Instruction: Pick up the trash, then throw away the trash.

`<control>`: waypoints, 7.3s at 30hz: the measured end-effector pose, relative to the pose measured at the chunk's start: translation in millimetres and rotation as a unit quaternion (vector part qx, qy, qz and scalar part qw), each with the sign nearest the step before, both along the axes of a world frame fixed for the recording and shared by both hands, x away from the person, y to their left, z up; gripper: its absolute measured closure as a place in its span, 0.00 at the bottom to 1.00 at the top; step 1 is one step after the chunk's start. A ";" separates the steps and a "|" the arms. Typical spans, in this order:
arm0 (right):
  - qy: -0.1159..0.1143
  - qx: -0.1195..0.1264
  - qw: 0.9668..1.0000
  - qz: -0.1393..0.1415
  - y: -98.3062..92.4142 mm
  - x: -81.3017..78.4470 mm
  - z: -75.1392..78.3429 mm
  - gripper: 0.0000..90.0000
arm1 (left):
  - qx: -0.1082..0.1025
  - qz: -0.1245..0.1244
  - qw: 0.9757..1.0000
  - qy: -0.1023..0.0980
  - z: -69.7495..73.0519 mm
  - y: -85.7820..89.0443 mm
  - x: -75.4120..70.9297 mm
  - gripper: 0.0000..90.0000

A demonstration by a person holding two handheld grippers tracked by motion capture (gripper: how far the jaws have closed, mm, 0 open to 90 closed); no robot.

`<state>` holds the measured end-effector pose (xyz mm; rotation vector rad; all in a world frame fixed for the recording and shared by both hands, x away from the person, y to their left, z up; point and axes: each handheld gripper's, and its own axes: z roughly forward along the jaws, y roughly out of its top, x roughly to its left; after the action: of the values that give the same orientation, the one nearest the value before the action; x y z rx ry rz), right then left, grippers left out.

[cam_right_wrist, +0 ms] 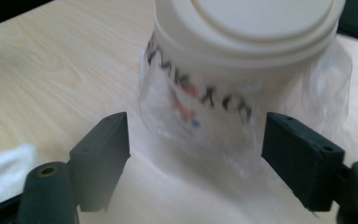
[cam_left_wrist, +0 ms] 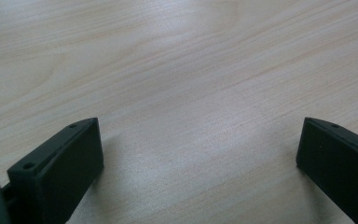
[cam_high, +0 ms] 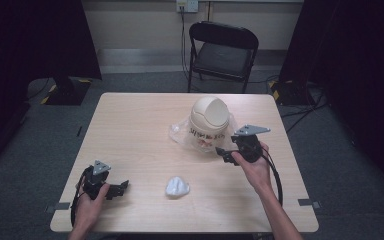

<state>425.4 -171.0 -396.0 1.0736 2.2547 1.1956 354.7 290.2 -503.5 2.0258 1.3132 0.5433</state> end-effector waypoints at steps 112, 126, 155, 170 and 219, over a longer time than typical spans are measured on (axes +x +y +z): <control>0.089 -0.040 0.976 0.196 129.5 -57.9 -82.2 0.36 | 0.000 -0.001 1.000 0.000 0.0 0.1 0.3 0.00; 0.070 -0.070 0.979 0.176 126.8 -59.0 -93.4 0.60 | 0.000 -0.001 1.000 0.000 0.0 0.0 0.3 0.00; 0.059 0.001 0.991 0.122 92.3 -39.0 -66.7 0.84 | 0.000 0.000 1.000 -0.001 0.0 -0.1 0.0 0.00; 0.037 0.025 0.996 0.082 61.9 -31.8 -41.4 0.84 | 0.002 0.002 1.000 -0.001 0.1 -0.5 -0.4 0.00; 0.017 0.012 1.000 -0.021 -1.3 43.3 31.0 0.84 | 0.001 0.002 1.000 -0.001 0.0 -0.4 -0.2 0.00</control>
<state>468.8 -172.4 -365.0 1.1536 2.2368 1.2001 354.5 289.7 -503.5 2.0238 1.3153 0.5482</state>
